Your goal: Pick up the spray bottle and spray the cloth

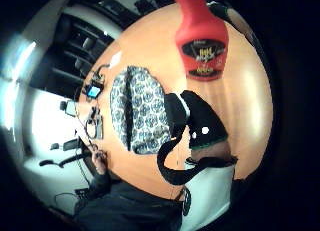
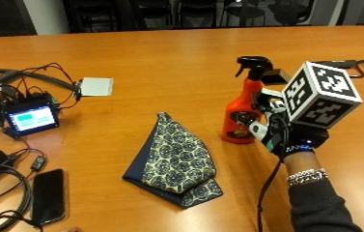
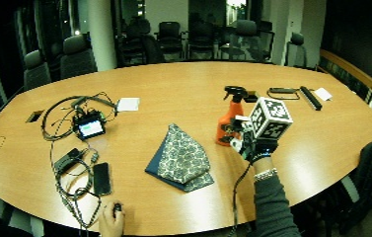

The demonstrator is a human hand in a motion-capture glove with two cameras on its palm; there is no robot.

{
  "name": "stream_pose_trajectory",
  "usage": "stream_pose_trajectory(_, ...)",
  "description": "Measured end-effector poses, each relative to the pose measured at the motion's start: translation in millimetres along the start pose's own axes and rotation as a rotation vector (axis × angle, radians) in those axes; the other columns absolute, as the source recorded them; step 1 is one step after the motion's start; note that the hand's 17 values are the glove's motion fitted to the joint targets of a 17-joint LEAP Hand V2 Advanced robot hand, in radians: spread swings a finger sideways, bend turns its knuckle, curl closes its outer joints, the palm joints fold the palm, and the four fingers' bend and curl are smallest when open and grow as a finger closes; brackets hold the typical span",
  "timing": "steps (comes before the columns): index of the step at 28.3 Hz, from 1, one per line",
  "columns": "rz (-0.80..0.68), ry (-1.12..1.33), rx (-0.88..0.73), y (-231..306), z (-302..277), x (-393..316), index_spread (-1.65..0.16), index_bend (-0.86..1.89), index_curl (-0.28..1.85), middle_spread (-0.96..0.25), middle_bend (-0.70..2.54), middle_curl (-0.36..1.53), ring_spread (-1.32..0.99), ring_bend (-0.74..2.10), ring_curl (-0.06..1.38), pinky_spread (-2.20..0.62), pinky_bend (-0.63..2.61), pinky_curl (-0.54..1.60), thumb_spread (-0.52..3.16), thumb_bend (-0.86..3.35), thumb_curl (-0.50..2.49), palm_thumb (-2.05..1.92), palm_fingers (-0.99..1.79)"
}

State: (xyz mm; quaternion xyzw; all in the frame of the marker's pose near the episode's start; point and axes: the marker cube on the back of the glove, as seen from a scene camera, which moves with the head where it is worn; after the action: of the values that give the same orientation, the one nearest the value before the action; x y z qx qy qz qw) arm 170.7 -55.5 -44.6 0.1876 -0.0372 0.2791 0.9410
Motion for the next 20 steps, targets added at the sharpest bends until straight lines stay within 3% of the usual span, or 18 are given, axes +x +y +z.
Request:
stream_pose_trajectory(4,0.088,-0.103,0.079,-21.4,1.1,7.0,-0.33,0.18,0.27,-0.04,0.2,0.32,-0.07,0.4,0.29,0.24,0.26,0.3,1.22,0.07,0.26,0.66,0.55)
stream_pose_trajectory(12,0.215,-0.437,0.071,-54.5,21.5,12.4,-0.3,0.16,0.29,-0.05,0.17,0.32,-0.07,0.38,0.3,0.25,0.25,0.31,1.22,0.07,0.3,0.74,0.53)
stream_pose_trajectory(20,0.262,-0.616,0.153,-66.7,35.7,14.0,-0.29,0.15,0.3,-0.05,0.21,0.33,-0.07,0.36,0.3,0.25,0.21,0.31,1.21,0.05,0.33,0.78,0.56)
